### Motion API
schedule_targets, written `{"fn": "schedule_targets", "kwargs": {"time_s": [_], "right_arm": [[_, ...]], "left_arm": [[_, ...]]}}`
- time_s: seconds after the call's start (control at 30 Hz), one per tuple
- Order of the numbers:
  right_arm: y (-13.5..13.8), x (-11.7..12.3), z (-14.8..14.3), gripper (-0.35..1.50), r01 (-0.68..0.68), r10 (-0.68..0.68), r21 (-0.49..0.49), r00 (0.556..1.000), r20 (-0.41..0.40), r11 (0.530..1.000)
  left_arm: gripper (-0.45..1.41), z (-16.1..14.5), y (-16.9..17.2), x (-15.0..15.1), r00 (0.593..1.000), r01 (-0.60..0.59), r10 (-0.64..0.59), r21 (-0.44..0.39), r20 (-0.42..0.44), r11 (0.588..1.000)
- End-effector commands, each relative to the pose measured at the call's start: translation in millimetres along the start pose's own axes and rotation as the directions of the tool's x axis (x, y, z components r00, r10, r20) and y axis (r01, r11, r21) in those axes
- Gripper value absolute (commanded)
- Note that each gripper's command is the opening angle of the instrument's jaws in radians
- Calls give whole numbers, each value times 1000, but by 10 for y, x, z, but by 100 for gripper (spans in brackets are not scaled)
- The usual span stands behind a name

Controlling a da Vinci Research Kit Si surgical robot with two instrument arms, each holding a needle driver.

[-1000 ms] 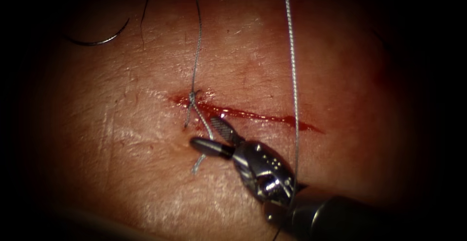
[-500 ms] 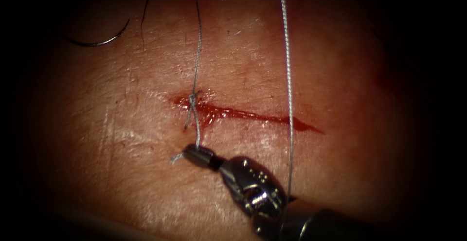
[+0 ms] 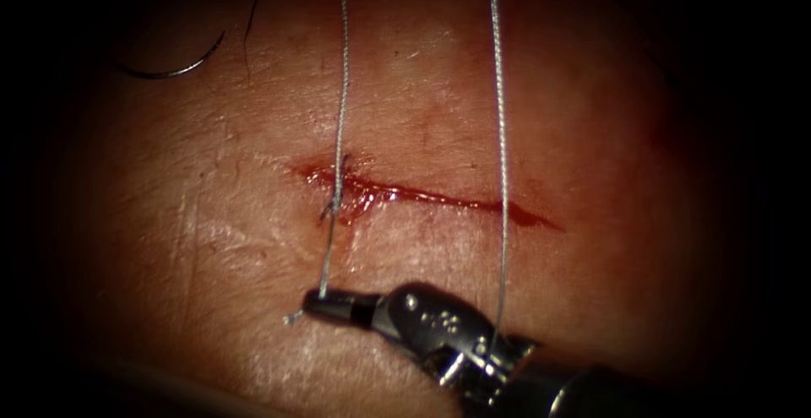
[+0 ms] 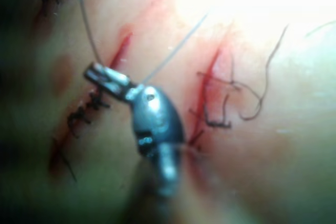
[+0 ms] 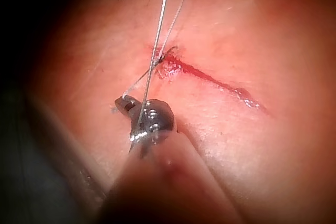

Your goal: Wound Closure

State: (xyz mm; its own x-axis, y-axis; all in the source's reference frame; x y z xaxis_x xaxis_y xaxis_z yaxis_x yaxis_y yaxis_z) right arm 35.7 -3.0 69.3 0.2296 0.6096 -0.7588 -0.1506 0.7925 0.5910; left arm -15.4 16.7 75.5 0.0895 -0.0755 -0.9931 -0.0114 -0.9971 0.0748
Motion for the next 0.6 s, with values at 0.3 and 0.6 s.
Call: {"fn": "schedule_targets", "kwargs": {"time_s": [0.3, 0.6], "right_arm": [[7, -11, 21, -35, 1, -2, -31, 1000, -15, 1000], [-17, -42, 35, -35, -23, 23, -15, 1000, 14, 1000]], "left_arm": [[-45, 25, -19, -17, 998, -51, 50, 35, 32, 998], [-45, 36, -38, -29, 994, -90, 85, 61, 75, 994]]}}
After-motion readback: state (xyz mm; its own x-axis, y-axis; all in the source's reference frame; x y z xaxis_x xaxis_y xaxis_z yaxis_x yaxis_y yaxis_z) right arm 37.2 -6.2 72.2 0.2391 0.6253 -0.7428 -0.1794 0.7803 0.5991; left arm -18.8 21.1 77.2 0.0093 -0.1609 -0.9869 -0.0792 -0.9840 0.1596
